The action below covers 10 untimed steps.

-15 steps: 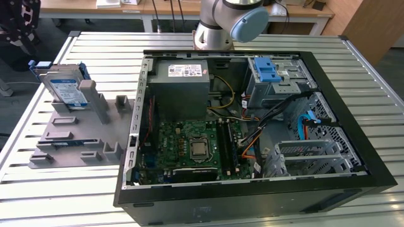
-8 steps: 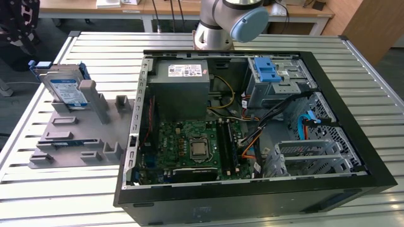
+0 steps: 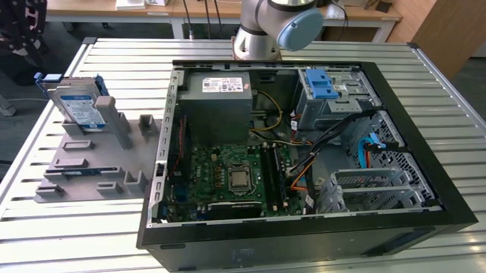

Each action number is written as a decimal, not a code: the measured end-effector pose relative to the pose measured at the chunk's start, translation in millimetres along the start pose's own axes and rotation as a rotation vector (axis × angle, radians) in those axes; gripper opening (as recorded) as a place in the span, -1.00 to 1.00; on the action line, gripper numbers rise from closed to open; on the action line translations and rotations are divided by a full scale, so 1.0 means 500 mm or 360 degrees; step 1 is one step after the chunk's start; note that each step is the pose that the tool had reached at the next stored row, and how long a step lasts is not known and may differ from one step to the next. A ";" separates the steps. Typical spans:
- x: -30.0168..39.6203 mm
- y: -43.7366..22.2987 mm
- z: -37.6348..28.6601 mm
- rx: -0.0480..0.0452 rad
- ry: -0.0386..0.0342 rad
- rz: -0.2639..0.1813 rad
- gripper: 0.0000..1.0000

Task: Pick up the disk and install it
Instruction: 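Pick up the disk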

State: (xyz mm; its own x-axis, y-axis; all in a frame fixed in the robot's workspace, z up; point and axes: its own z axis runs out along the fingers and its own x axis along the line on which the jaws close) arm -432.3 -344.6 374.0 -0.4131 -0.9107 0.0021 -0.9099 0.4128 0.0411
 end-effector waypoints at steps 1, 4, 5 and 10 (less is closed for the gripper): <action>0.000 0.000 0.000 0.0000 0.0000 -0.0008 -0.79; 0.000 0.000 0.000 0.0000 0.0001 -0.0030 -0.79; 0.000 0.000 0.000 0.0000 0.0001 -0.0037 -0.79; 0.000 0.000 0.000 0.0000 0.0003 -0.0074 -0.79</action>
State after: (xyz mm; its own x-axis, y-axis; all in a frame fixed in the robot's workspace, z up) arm -432.3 -344.6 374.0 -0.3701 -0.9290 0.0019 -0.9282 0.3699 0.0411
